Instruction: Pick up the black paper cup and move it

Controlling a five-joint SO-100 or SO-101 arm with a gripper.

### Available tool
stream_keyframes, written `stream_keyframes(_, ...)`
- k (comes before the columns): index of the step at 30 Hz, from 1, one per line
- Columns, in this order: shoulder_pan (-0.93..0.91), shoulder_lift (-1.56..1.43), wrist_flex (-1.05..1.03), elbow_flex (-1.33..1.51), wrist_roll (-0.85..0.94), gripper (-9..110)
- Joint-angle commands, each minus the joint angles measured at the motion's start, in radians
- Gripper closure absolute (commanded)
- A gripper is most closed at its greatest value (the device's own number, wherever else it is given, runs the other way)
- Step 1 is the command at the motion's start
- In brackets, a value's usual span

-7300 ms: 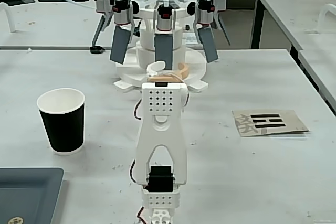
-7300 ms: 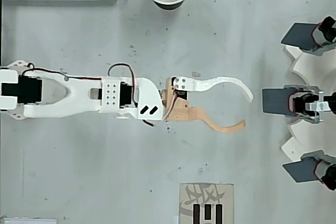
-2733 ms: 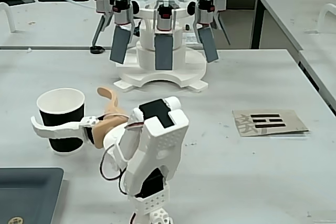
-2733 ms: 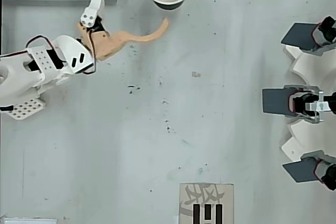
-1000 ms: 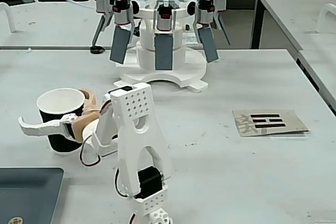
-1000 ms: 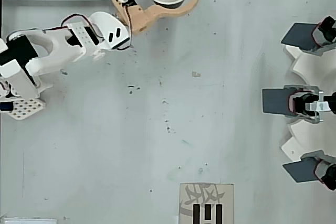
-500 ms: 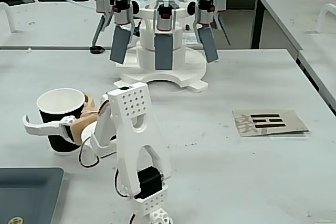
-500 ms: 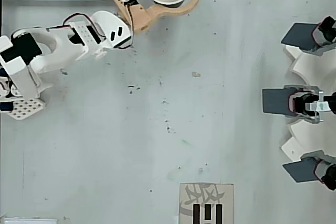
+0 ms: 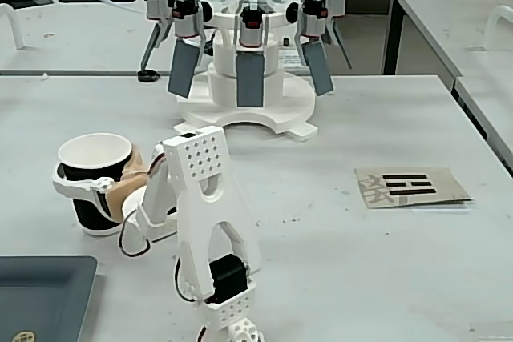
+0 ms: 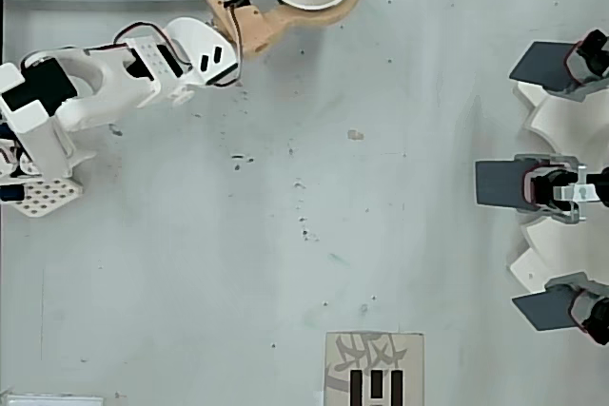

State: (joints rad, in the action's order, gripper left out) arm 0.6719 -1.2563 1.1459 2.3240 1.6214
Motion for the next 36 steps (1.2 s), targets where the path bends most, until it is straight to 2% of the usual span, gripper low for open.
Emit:
stream_keyframes(1, 0.008, -0.009, 0.005, -0.049, -0.008, 85)
stream_keyframes(13, 0.008, -0.018, 0.020, -0.049, -0.005, 94)
stream_keyframes(36, 0.000, -0.071, 0.192, 0.135, -0.012, 90)
